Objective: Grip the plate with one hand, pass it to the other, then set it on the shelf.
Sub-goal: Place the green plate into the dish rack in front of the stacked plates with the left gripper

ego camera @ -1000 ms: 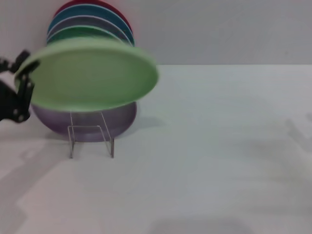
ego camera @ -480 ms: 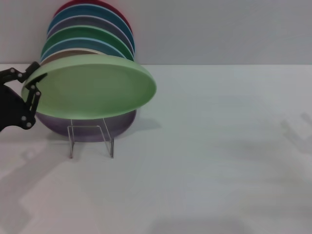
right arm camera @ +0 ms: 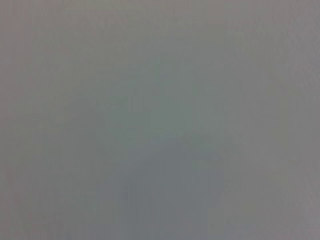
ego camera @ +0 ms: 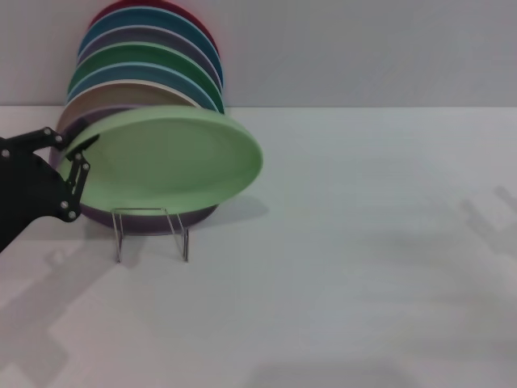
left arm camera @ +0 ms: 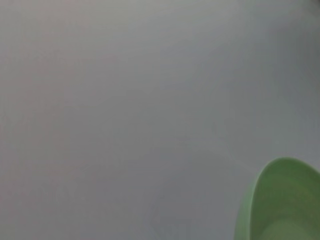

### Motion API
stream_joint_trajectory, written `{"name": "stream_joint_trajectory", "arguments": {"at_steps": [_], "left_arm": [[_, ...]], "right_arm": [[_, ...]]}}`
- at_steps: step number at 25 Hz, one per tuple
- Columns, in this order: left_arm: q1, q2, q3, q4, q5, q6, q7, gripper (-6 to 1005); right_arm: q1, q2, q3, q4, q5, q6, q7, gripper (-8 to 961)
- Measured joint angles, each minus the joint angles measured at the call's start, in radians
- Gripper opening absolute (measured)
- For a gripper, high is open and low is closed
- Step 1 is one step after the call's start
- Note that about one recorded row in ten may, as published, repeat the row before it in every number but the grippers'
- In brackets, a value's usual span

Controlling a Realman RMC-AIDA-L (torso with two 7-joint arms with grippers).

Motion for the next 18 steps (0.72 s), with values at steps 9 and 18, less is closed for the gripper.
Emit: {"name": "stream_joint_trajectory", "arguments": {"at_steps": [9,18], "left_arm": [[0.012,-0.003,0.007,-0.005,0.000,-0.035,0.001,77],[0.009,-0.023,-0.006,-0.018,-0.004,-0.131,0.045,193]], "right_arm": [[0.012,-0.003,-0.001,0.000,0.000,0.000,0.000,845],[0.019,-0.004,-0.001,0.006,-0.013,0.009,0.000,845]]}}
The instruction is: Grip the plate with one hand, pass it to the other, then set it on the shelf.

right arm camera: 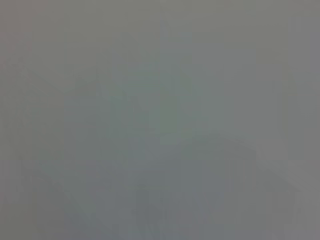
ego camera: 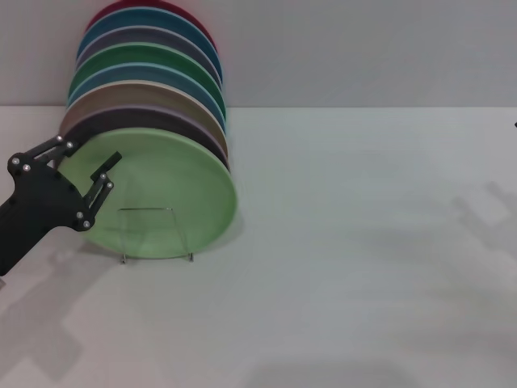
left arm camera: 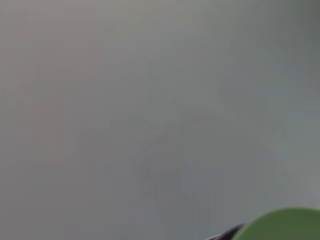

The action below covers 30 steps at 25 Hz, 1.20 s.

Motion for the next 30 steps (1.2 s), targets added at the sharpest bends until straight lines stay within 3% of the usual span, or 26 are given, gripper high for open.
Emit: {"name": "stream_joint_trajectory", "arguments": {"at_steps": [5,7,10,13,16,17,18,20,22,24,30], "left_arm": [[-0.007,-0.011,-0.045,-0.005,0.000,-0.042,0.004,265],[-0.006,-0.012,-0.049,-0.006,0.000,-0.041,0.005,345],[0.034,-0.019,-0.039,-0.038,0.005,0.021,0.014,464],[0.059,-0.028,-0.041,-0.046,0.005,0.061,0.029,479],[0.098,-0.046,-0.046,-0.049,0.004,0.138,0.040,498],[0.134,-0.062,-0.064,-0.056,-0.001,0.191,0.039,505],[0.134,-0.062,-0.064,-0.056,-0.001,0.191,0.039,545],[0.192,-0.086,-0.150,-0.086,-0.004,0.210,0.033,626],[0.222,-0.091,-0.203,-0.099,-0.004,0.204,0.024,707],[0.234,-0.091,-0.227,-0.099,-0.005,0.201,0.017,719],[0.279,-0.094,-0.426,-0.089,-0.005,0.172,-0.142,755]], "right_arm": [[0.000,0.000,0.002,0.000,-0.011,0.016,0.000,845],[0.000,0.000,0.002,0.000,-0.011,0.019,0.000,845],[0.000,0.000,0.005,0.001,-0.011,0.025,-0.003,845],[0.001,0.000,0.005,0.002,-0.011,0.026,-0.005,845],[0.003,-0.001,0.007,0.002,-0.011,0.022,-0.019,845],[0.004,-0.001,0.008,0.001,-0.011,0.021,-0.032,845],[0.004,-0.001,0.009,-0.002,-0.011,0.020,-0.054,845],[0.003,0.005,0.010,-0.026,-0.006,0.025,-0.156,845],[0.004,0.008,0.009,-0.047,-0.001,0.037,-0.225,845],[0.005,0.009,0.007,-0.053,0.000,0.040,-0.241,845],[0.003,0.012,0.008,-0.092,0.001,0.043,-0.320,845]]}}
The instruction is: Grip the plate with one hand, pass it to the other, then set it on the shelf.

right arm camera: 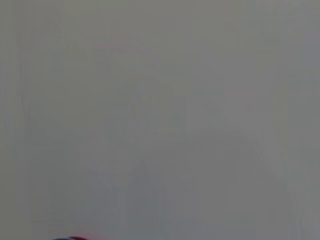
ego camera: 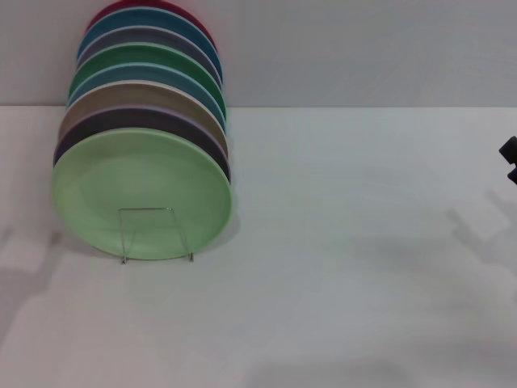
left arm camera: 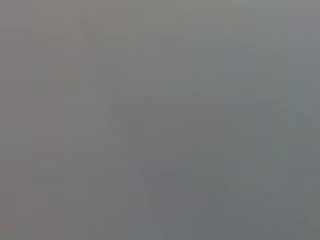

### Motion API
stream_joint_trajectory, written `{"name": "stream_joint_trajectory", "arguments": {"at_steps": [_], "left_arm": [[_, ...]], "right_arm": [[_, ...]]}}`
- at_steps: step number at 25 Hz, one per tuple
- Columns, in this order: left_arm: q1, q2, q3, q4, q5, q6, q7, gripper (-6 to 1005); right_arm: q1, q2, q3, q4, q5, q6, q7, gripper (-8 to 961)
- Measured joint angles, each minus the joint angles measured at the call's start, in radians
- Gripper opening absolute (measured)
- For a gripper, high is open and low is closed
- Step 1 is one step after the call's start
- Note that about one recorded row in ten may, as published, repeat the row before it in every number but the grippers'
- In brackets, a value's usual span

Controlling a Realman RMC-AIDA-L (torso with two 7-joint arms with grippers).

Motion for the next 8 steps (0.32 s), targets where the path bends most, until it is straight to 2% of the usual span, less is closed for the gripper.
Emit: {"name": "stream_joint_trajectory", "arguments": {"at_steps": [2,8], "left_arm": [[0.002,-0.002,-0.032,0.002,0.000,-0.027,-0.029,767],[0.000,-0.005,-0.042,0.001,0.000,-0.069,-0.036,779]], "right_arm": [[-0.001,0.000,-0.002,-0.005,0.000,0.000,-0.015,845],[0.001,0.000,0.001,-0.013,0.001,-0.001,-0.035,845]]}}
